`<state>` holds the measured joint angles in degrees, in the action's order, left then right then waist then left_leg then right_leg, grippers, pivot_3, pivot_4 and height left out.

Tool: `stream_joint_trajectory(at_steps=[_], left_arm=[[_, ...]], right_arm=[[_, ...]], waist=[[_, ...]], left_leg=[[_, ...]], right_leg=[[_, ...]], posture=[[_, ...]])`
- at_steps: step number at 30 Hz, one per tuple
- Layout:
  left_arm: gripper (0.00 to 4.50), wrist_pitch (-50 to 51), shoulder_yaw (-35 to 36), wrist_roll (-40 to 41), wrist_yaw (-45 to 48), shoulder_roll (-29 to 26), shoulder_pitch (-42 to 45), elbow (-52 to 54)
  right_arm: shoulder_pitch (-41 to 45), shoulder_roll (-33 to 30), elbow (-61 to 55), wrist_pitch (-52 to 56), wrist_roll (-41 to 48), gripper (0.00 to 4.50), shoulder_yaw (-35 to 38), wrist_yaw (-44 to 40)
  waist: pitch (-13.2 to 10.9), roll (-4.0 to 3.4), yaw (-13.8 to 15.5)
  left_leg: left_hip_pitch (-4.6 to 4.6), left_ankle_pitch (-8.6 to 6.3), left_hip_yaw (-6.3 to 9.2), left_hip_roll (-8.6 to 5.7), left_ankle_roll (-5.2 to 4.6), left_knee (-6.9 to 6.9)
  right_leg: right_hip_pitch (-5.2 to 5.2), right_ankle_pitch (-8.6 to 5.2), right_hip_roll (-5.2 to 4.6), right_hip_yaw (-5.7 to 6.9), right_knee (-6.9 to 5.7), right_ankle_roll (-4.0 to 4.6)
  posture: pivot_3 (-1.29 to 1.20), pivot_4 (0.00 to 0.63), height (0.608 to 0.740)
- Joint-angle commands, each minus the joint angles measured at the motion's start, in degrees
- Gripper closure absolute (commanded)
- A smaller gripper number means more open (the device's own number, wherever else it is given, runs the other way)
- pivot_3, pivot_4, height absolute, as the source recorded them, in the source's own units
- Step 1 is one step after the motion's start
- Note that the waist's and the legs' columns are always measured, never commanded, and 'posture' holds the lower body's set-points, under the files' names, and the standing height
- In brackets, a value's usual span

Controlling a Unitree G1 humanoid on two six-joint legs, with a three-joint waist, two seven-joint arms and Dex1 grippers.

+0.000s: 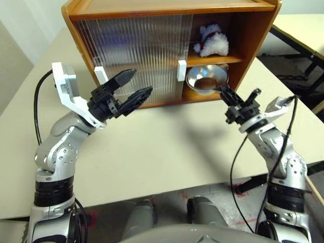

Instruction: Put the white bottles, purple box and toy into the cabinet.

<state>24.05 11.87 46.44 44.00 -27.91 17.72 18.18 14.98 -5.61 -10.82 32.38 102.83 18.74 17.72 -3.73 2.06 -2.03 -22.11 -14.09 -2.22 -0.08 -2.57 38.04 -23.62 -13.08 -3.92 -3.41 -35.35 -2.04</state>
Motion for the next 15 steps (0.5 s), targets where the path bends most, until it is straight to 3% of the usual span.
stream_joint_trajectory(at_steps=[1, 15], left_arm=[[0.0, 0.5, 0.11, 0.07, -0.06, -0.67, 0.83, 0.74], [0.0, 1.52, 1.21, 0.79, -1.15, -2.13, 0.92, 2.24]], right_arm=[[3.17, 2.0, 1.78, -2.86, -2.28, 4.48, -0.31, 0.21], [5.88, 7.18, 11.7, -5.84, -13.36, 4.48, 2.32, -4.72]], waist=[[0.0, -0.01, 0.02], [0.02, -0.04, 0.09]], left_leg=[[-0.01, 0.0, 0.0, 0.0, 0.0, 0.0], [0.01, 0.0, 0.03, -0.02, 0.0, 0.01]], right_leg=[[0.0, 0.0, 0.0, 0.01, 0.0, 0.0], [-0.01, 0.09, -0.01, 0.03, -0.1, 0.17]], posture=[[0.06, 0.012, 0.74], [0.09, 0.012, 0.74]])
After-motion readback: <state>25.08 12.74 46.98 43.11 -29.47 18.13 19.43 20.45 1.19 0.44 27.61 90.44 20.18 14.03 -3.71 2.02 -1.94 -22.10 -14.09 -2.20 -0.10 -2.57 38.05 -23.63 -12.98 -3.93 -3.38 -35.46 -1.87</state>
